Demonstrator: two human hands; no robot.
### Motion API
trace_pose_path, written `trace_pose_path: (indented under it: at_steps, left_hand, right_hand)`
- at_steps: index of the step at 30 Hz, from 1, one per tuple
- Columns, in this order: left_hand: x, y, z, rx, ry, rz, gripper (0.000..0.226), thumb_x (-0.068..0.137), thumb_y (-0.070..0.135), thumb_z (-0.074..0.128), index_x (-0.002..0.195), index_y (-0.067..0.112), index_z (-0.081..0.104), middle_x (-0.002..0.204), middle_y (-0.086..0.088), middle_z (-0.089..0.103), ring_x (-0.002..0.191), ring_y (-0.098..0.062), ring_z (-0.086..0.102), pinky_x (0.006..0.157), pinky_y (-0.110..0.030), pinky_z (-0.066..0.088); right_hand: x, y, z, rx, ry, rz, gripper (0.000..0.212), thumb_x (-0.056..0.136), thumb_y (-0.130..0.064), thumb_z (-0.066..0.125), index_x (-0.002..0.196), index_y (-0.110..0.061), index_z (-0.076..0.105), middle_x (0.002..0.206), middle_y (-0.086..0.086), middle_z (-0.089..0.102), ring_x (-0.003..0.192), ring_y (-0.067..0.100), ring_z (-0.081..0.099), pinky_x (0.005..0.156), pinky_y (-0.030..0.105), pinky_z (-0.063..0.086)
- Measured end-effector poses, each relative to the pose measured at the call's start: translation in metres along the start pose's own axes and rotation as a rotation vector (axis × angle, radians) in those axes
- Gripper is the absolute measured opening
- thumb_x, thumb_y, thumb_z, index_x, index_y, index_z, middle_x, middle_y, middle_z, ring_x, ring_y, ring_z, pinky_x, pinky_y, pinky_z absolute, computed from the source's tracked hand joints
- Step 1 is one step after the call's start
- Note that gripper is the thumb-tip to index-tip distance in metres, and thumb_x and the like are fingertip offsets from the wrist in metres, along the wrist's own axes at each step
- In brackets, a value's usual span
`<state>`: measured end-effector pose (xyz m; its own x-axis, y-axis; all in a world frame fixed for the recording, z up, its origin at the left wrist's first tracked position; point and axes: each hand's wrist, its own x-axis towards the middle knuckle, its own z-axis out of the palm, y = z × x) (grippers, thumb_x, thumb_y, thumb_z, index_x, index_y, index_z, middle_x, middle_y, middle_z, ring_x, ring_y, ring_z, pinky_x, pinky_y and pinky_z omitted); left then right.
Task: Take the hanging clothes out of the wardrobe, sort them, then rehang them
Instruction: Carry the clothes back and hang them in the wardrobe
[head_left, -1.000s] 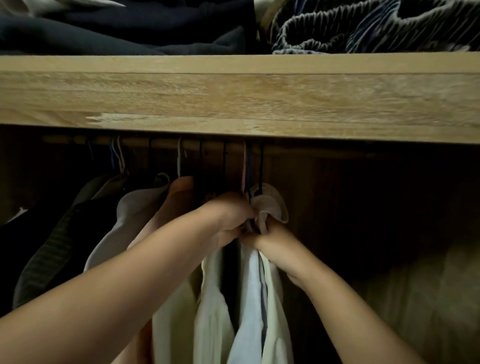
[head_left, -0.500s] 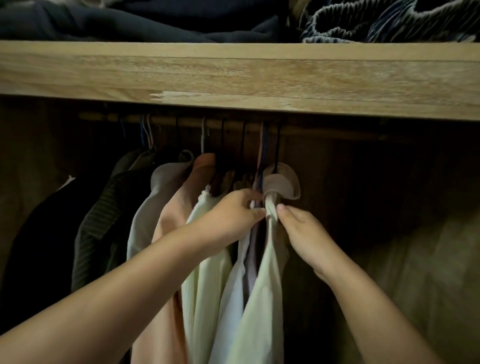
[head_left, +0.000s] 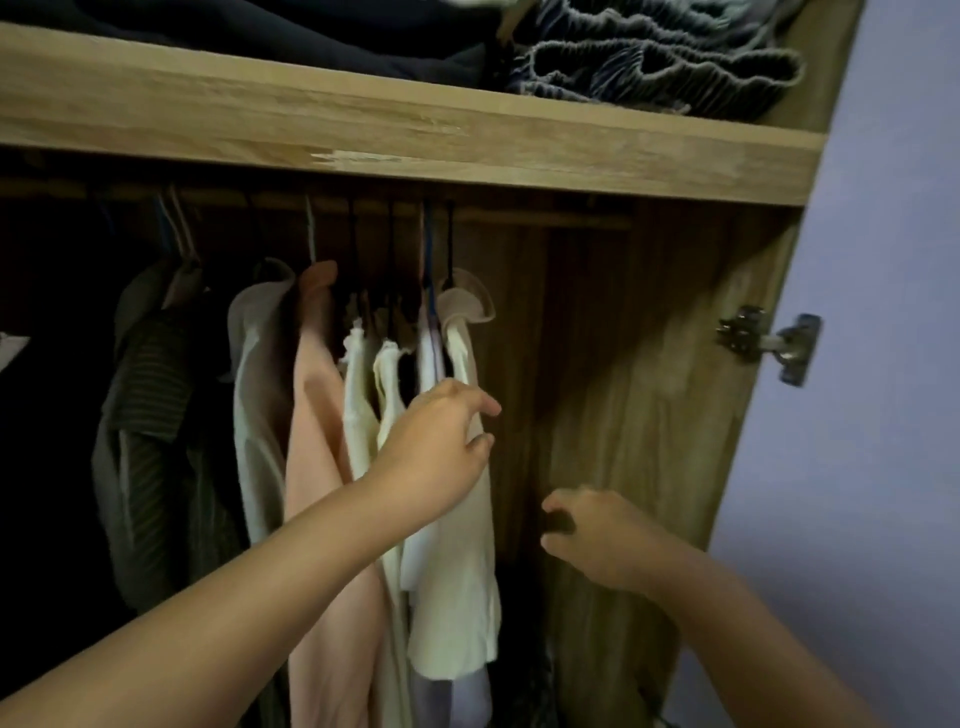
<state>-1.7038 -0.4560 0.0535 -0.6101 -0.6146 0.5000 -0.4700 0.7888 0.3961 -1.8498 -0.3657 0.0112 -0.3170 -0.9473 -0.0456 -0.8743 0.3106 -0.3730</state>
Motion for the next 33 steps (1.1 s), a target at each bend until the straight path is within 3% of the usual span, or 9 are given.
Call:
trace_pose_path:
  at_steps: [3, 7, 12, 21, 33]
  left_hand:
    - [-0.014, 0.017, 0.012, 0.077, -0.015, 0.091, 0.034, 0.092, 0.021, 0.052, 0.126, 0.022, 0.053, 0.127, 0.005, 0.048, 0.117, -0.013, 0.048, 0.095, -0.021, 0.036]
    - [-0.035, 0.040, 0.034, 0.168, -0.092, 0.161, 0.039, 0.092, 0.025, 0.052, 0.131, 0.021, 0.049, 0.131, 0.002, 0.046, 0.120, -0.017, 0.045, 0.099, -0.027, 0.040]
    - [-0.071, 0.076, 0.066, 0.297, -0.238, 0.207, 0.044, 0.094, 0.031, 0.049, 0.136, 0.021, 0.043, 0.137, -0.001, 0.041, 0.122, -0.021, 0.043, 0.101, -0.036, 0.041]
    - [-0.170, 0.132, 0.117, 0.291, -0.437, 0.232, 0.043, 0.096, 0.035, 0.043, 0.137, 0.025, 0.036, 0.139, 0.003, 0.037, 0.123, -0.015, 0.040, 0.096, -0.028, 0.038]
    - [-0.224, 0.150, 0.102, 0.201, -0.531, 0.446, 0.043, 0.098, 0.036, 0.039, 0.139, 0.027, 0.031, 0.139, 0.007, 0.036, 0.125, -0.012, 0.038, 0.102, -0.026, 0.036]
  right_hand:
    - [-0.035, 0.016, 0.002, -0.129, -0.055, 0.050, 0.048, 0.098, -0.032, 0.043, 0.143, -0.018, 0.034, 0.145, 0.006, 0.038, 0.133, 0.023, 0.037, 0.105, 0.032, 0.033]
    - [-0.073, 0.042, 0.007, -0.249, -0.047, 0.121, 0.046, 0.093, -0.039, 0.037, 0.125, -0.008, 0.049, 0.128, 0.013, 0.052, 0.119, 0.027, 0.049, 0.095, 0.033, 0.040]
    - [-0.137, 0.065, 0.008, -0.312, 0.018, 0.193, 0.037, 0.097, -0.025, 0.042, 0.129, -0.008, 0.047, 0.126, 0.014, 0.049, 0.118, 0.031, 0.045, 0.098, 0.039, 0.043]
    - [-0.259, 0.092, 0.043, -0.312, -0.038, 0.291, 0.043, 0.099, -0.028, 0.041, 0.138, -0.011, 0.039, 0.137, 0.013, 0.040, 0.125, 0.030, 0.038, 0.103, 0.040, 0.038]
    - [-0.360, 0.072, 0.060, -0.282, 0.075, 0.561, 0.038, 0.096, -0.024, 0.044, 0.132, -0.011, 0.044, 0.130, 0.014, 0.044, 0.120, 0.032, 0.041, 0.099, 0.042, 0.038]
